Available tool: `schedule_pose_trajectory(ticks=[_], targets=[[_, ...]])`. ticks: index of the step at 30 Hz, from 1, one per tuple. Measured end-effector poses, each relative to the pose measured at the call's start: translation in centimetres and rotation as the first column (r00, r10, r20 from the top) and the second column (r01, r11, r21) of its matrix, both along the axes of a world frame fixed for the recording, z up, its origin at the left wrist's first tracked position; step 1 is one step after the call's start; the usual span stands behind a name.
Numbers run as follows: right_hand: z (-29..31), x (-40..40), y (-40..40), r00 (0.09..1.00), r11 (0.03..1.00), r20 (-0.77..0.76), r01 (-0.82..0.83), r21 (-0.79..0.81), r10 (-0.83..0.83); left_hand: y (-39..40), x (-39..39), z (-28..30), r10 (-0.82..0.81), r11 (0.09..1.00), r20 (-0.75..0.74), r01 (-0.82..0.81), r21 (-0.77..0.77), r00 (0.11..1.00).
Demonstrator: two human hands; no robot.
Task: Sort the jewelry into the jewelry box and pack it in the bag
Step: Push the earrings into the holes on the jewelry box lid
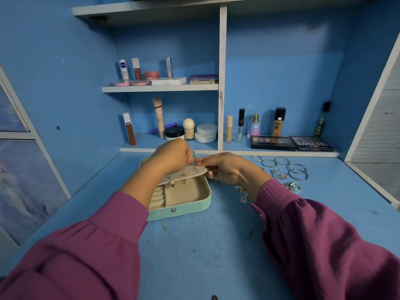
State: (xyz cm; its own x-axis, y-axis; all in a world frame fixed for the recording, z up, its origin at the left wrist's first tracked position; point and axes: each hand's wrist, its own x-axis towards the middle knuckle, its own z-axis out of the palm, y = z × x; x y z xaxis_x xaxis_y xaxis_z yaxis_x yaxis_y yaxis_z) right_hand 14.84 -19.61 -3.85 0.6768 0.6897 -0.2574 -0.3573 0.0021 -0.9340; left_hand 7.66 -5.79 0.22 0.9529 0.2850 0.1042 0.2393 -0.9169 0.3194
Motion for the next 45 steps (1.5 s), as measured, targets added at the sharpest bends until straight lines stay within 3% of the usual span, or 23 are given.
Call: schedule_pose_trajectory(ticks=[10,16,34,39,45], targets=[[0.2,-0.1,-0.2,1.0,1.0,-0.001,-0.018,-0.007,0.018,-0.6,0.1,-0.1,-0.03,0.991,-0.012,0.031,0.13,0.999],[0.1,0.1,0.0,1.0,1.0,-0.01,-0.002,-0.011,0.002,0.1,0.1,0.3,-0.047,0.998,0.004,0.047,-0.032,0.999],[0.1,-0.1,-0.2,1.0,1.0,0.02,0.003,0.003,-0.003,0.0,1.0,0.6,-0.149,0.988,-0.076,0.151,0.025,0.986],[0.2,0.0,0.0,1.0,1.0,0.022,0.015,0.015,-0.015,2.5,-0.1,1.6,-0.156,0.978,0.016,0.156,-0.14,0.988],[0.3,-0.2,-0.3,0.998,1.0,0.07,-0.001,0.019,-0.001,7.6,-4.0,0.6,0.046,0.892,0.18,0.041,-0.45,0.983]])
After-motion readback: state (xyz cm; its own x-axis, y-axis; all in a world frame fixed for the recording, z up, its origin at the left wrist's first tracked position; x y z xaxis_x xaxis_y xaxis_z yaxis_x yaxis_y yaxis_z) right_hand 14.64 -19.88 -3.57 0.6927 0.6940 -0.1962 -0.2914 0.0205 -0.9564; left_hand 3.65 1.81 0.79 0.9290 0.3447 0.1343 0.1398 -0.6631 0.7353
